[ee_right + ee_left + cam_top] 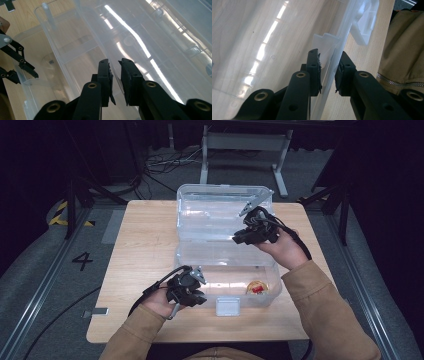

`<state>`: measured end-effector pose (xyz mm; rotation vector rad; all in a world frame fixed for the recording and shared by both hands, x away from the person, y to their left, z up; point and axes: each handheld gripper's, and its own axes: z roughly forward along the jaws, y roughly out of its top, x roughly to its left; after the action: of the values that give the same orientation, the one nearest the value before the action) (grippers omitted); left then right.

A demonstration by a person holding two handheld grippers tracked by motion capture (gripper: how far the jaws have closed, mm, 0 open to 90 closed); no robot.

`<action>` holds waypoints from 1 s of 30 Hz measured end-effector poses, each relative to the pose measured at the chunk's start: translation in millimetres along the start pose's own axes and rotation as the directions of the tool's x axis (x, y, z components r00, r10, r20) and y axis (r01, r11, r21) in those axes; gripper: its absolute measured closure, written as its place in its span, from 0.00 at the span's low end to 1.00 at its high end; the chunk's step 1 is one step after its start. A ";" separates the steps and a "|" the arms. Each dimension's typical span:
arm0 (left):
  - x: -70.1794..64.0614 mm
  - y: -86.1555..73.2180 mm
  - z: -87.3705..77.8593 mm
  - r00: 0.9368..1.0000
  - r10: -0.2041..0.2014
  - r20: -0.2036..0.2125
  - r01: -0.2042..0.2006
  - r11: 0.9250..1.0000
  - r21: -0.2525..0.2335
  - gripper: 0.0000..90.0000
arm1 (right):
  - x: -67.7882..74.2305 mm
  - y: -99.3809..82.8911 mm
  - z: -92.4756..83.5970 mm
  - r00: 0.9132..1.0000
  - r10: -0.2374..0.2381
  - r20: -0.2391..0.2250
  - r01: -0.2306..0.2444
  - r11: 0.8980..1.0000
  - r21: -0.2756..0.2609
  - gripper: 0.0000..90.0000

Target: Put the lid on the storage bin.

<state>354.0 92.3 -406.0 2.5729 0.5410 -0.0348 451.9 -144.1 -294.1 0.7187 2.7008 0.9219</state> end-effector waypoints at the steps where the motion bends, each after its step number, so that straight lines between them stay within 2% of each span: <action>1: 0.5 0.1 -0.3 1.000 -0.001 0.001 0.001 1.000 0.005 0.84 | 1.1 -0.5 -0.5 1.000 0.001 -0.001 -0.001 1.000 0.001 0.87; 30: 0.6 -0.1 0.0 1.000 0.005 -0.002 -0.005 1.000 0.000 0.84 | 24.4 -16.7 -10.5 0.998 -0.053 -0.023 0.053 0.999 -0.010 0.88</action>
<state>354.6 92.6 -406.1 2.5742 0.5358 -0.0300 421.0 -148.7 -296.9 0.6357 2.7199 0.9350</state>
